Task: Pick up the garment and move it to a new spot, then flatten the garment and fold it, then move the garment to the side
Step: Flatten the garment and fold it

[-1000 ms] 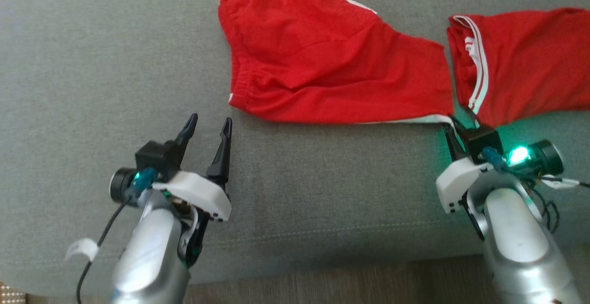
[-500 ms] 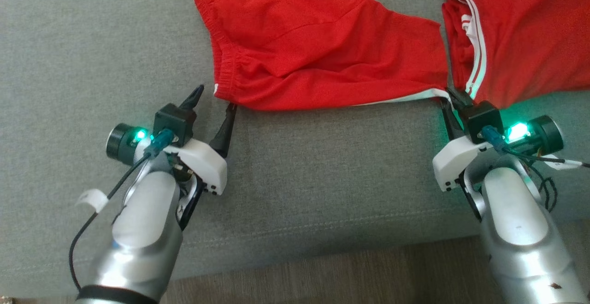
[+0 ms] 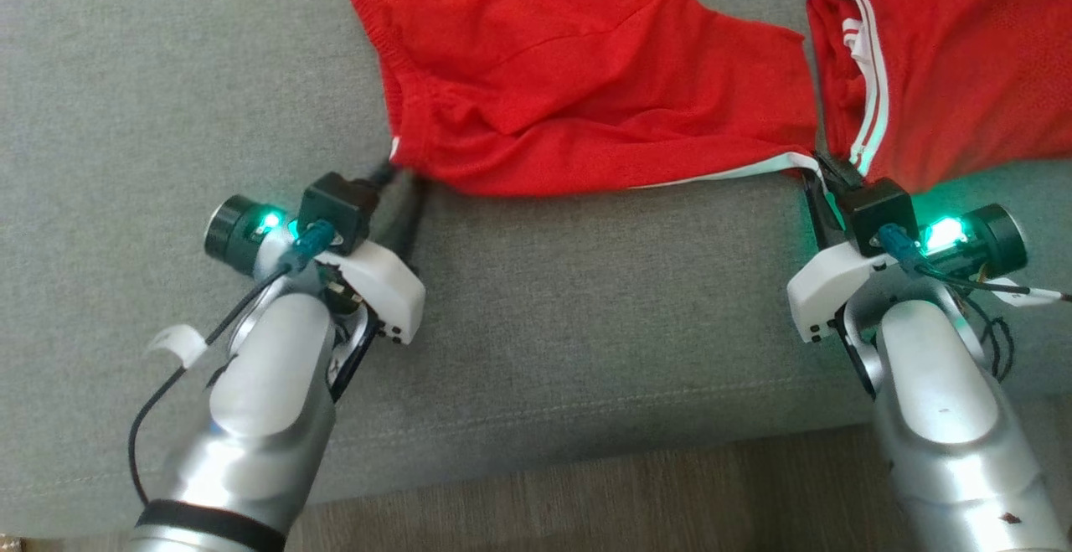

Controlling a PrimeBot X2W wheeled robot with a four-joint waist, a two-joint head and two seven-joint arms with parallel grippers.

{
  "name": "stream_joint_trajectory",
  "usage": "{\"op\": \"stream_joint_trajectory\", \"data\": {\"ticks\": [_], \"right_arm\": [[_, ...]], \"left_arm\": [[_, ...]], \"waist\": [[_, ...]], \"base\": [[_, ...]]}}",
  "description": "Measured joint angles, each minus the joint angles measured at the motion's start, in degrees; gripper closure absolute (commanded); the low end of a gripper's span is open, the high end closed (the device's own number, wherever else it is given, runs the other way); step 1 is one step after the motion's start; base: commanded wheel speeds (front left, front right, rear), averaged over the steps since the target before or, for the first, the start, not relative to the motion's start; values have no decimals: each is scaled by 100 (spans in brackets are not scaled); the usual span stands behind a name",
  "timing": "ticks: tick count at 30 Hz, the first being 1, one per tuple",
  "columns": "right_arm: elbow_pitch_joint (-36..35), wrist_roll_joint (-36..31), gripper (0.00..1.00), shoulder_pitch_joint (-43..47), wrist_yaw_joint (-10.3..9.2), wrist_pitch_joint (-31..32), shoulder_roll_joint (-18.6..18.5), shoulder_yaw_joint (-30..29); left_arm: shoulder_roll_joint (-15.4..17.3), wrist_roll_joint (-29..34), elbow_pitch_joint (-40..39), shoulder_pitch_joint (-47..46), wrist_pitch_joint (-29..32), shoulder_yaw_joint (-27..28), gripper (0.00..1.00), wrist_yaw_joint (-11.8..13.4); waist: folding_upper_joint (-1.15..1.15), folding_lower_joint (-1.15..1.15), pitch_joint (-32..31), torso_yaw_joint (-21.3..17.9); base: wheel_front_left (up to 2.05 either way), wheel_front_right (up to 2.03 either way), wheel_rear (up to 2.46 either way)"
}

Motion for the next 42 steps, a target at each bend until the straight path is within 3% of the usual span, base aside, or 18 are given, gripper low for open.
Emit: {"op": "stream_joint_trajectory", "data": {"ticks": [19, 32, 37, 38, 39, 40, 41, 42], "right_arm": [[41, -13, 100, -142, 0, 82, -205, 96], [203, 293, 100, 575, 0, 23, -137, -181], [213, 369, 100, 931, 0, 13, -48, -252], [215, 423, 100, 1031, 0, 13, -11, -269], [210, 456, 100, 1079, 0, -4, -5, -308], [208, 494, 100, 1114, 0, -23, 2, -365], [192, 557, 62, 1145, 0, -29, 2, -379], [171, 625, 0, 1192, 0, -29, 2, -387]], "left_arm": [[229, -130, -848, 431, 0, -62, 100, -49], [-233, -1083, -2203, 1879, 0, 1236, 100, 15], [-257, -1317, -2596, 2647, 0, 1415, 100, 15], [-259, -1460, -2698, 2840, 0, 1356, 85, 94], [-258, -1517, -2721, 2893, 0, 1315, 0, 149], [-258, -1538, -2737, 2927, 0, 1276, 0, 189], [-258, -1536, -2751, 2952, 0, 1240, 0, 218], [-259, -1536, -2769, 2969, 0, 1210, 0, 223]], "waist": [[0, 0, -570, 291], [0, 0, -1102, 593], [0, 0, -1310, 717], [0, 0, -1376, 762], [0, 0, -1404, 780], [0, 0, -1430, 794], [0, 0, -1456, 805], [0, 0, -1479, 813]], "base": [[0, 0, 0], [0, 0, 0], [0, 0, 0], [0, 0, 0], [0, 0, 0], [0, 0, 0], [0, 0, 0], [0, 0, 0]]}}
